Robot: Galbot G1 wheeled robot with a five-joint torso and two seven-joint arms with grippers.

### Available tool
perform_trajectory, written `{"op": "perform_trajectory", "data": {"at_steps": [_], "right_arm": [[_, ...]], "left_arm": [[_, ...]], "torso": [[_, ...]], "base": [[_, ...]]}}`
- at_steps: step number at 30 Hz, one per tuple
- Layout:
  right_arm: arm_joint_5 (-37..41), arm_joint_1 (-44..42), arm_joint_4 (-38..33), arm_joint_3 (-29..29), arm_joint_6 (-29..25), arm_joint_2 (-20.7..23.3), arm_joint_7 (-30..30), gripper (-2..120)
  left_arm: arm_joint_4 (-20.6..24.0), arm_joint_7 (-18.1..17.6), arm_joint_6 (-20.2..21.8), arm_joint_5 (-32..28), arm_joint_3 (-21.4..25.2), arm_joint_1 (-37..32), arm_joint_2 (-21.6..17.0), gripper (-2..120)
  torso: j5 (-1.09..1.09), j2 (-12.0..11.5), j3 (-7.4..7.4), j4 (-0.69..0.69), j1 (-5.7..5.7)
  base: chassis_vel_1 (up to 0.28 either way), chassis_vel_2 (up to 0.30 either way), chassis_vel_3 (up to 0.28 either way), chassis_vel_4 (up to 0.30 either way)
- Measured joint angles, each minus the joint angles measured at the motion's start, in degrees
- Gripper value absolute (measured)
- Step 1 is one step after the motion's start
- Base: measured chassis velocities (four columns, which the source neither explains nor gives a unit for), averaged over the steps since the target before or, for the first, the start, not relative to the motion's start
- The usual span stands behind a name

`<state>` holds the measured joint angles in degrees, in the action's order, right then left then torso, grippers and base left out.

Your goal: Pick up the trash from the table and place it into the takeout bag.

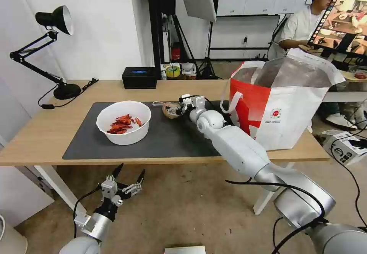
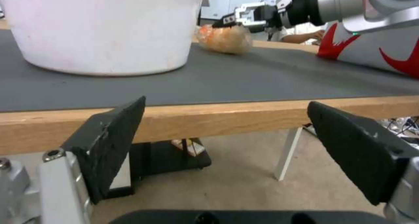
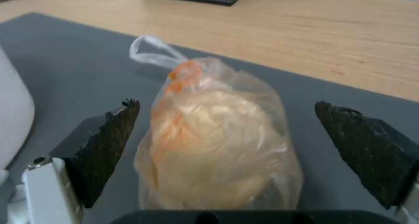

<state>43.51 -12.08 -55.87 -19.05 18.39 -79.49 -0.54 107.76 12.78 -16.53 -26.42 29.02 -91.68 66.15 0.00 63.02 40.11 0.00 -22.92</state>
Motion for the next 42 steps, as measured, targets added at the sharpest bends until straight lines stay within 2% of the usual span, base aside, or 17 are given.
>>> {"op": "perform_trajectory", "data": {"at_steps": [7,9,12,14,17,22,24,25,27,28,31,32,34,36,39,40,42], "right_arm": [[-1.6,0.0,0.5,-0.6,0.7,-0.1,-0.8,100],[-1.8,-0.1,0.6,-0.6,0.7,-0.2,-0.8,96],[-1.8,-0.1,0.7,-0.6,0.7,0.0,-0.7,82],[-1.8,-0.1,0.7,-0.6,0.8,0.1,-0.7,79],[-1.7,-0.3,0.3,-0.5,0.8,0.5,-0.7,64],[-1.2,-1.0,-0.6,-0.3,0.3,1.2,-0.8,52],[-0.7,-1.6,-1.8,0.0,0.1,2.0,-0.8,41],[-0.7,-1.6,-1.8,0.0,0.1,2.0,-0.8,41],[-0.2,-2.5,-3.7,0.6,-0.2,3.1,-0.8,30],[-0.2,-2.5,-3.7,0.6,-0.2,3.1,-0.8,30],[1.8,-6.1,-13.2,1.7,-1.5,9.1,-1.0,13],[1.8,-6.1,-13.2,1.7,-1.5,9.1,-1.0,13],[2.8,-8.3,-19.8,2.7,-1.7,12.3,-0.5,5],[3.2,-9.1,-22.0,3.0,-1.7,13.3,-0.1,3],[4.7,-12.2,-32.2,5.1,-1.7,18.1,1.9,1],[4.7,-12.2,-32.2,5.1,-1.7,18.1,1.9,1],[5.5,-13.5,-37.1,6.3,-1.7,20.9,2.8,1]], "left_arm": [[0.0,0.0,-0.2,0.0,0.2,-0.2,0.2,100],[0.0,0.0,-0.2,0.0,0.2,-0.1,0.2,100],[-0.1,0.0,-0.2,0.0,0.2,-0.1,0.2,100],[-0.2,0.0,-0.2,0.0,0.2,0.0,0.2,100],[-0.3,0.0,-0.5,0.2,0.2,0.0,0.3,100],[-0.3,0.0,-0.8,0.2,0.1,0.1,0.4,100],[-0.3,0.0,-0.8,0.3,0.1,0.2,0.4,100],[-0.3,0.0,-0.8,0.3,0.1,0.2,0.4,100],[-0.3,0.0,-0.8,0.3,0.1,0.2,0.4,100],[-0.3,0.0,-0.8,0.3,0.1,0.2,0.4,100],[-0.2,-0.1,-1.0,0.4,0.2,0.1,0.9,100],[-0.2,-0.1,-1.0,0.4,0.2,0.1,0.9,100],[-0.2,-0.4,-1.2,0.6,0.2,0.0,1.2,100],[-0.1,-0.7,-1.4,0.7,0.1,0.0,1.3,100],[-0.1,-1.3,-1.5,0.9,-0.3,0.2,1.4,100],[-0.1,-1.3,-1.5,0.9,-0.3,0.2,1.4,100],[0.1,-1.3,-1.5,1.0,-0.6,0.2,1.5,100]], "torso": [[0.00,0.0,0.00,0.00,0.00],[0.00,0.0,0.00,0.00,0.00],[0.00,0.0,0.00,0.00,0.00],[0.00,0.0,0.00,0.00,0.00],[0.00,0.0,0.00,0.00,0.00],[0.00,0.0,0.00,0.00,0.00],[0.00,0.0,0.00,0.00,0.00],[0.00,0.0,0.00,0.00,0.00],[0.01,0.0,0.00,0.00,0.00],[0.01,0.0,0.00,0.00,0.00],[0.02,0.0,0.00,0.00,0.00],[0.02,0.0,0.00,0.00,0.00],[0.01,0.0,0.00,-0.02,0.00],[0.02,0.0,0.00,-0.01,0.00],[0.01,0.0,-0.01,0.01,0.01],[0.01,0.0,-0.01,0.01,0.01],[0.02,0.0,0.00,0.00,0.01]], "base": [[0.000,0.000,0.000,0.000],[0.000,0.000,0.000,0.000],[0.000,0.000,0.000,0.000],[0.000,0.000,0.000,0.000],[0.000,0.000,0.000,0.000],[0.000,0.000,0.000,0.000],[0.000,0.000,0.000,0.000],[0.000,0.000,0.000,0.000],[0.000,0.000,0.000,0.000],[0.000,0.000,0.000,0.000],[0.000,0.000,0.000,0.000],[0.000,0.000,0.000,0.000],[0.000,0.000,0.000,0.000],[0.000,0.000,0.000,0.000],[0.000,0.000,0.000,0.000],[0.000,0.000,0.000,0.000],[0.000,0.000,0.000,0.000]]}}
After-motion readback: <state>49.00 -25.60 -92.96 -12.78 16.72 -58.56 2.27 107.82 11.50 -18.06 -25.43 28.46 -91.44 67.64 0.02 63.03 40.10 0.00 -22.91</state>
